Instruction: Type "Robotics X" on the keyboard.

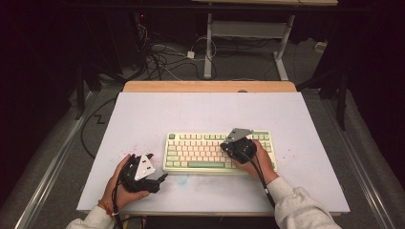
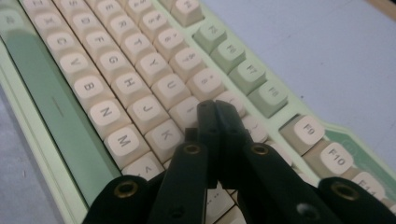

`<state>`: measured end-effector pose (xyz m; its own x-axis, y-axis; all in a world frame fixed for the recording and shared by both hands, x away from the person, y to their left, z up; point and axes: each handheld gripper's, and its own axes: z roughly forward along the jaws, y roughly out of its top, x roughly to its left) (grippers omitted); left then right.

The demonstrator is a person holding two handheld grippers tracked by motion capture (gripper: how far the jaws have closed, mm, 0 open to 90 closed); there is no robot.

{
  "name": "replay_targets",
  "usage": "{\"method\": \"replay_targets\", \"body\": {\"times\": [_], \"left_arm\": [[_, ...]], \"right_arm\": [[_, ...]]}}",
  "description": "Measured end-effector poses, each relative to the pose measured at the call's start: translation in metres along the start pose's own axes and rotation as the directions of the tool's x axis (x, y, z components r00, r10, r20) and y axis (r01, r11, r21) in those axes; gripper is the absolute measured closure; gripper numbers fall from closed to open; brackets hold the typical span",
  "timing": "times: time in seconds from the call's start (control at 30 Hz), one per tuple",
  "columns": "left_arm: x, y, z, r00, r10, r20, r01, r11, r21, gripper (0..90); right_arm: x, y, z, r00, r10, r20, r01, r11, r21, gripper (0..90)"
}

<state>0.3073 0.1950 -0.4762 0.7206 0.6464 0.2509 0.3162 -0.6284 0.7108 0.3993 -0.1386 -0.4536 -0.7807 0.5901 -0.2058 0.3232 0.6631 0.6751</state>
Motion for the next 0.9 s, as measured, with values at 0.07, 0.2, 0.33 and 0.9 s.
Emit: {"method": "replay_targets", "body": {"times": [0.07, 0.2, 0.33, 0.9], "left_arm": [[0.0, 0.0, 0.0, 1.0, 0.002, 0.001, -0.002, 1.0, 0.001, 16.3], [0.0, 0.0, 0.0, 1.0, -0.001, 0.0, 0.001, 1.0, 0.0, 16.3], [0.001, 0.0, 0.0, 1.0, -0.003, -0.001, 0.003, 1.0, 0.001, 16.3], [0.001, 0.002, 0.001, 1.0, -0.003, 0.004, 0.003, 1.0, 0.002, 16.4]], "right_arm": [[0.0, 0.0, -0.001, 0.9999, 0.006, -0.01, -0.006, 1.0, -0.003, 90.0], [-0.001, -0.001, -0.005, 0.9999, 0.013, -0.007, -0.013, 1.0, -0.026, 90.0], [-0.001, -0.002, -0.009, 0.9998, 0.021, -0.006, -0.021, 0.999, -0.041, 90.0], [0.0, -0.005, -0.041, 0.9996, 0.028, -0.001, -0.028, 0.983, -0.183, 49.6]]}}
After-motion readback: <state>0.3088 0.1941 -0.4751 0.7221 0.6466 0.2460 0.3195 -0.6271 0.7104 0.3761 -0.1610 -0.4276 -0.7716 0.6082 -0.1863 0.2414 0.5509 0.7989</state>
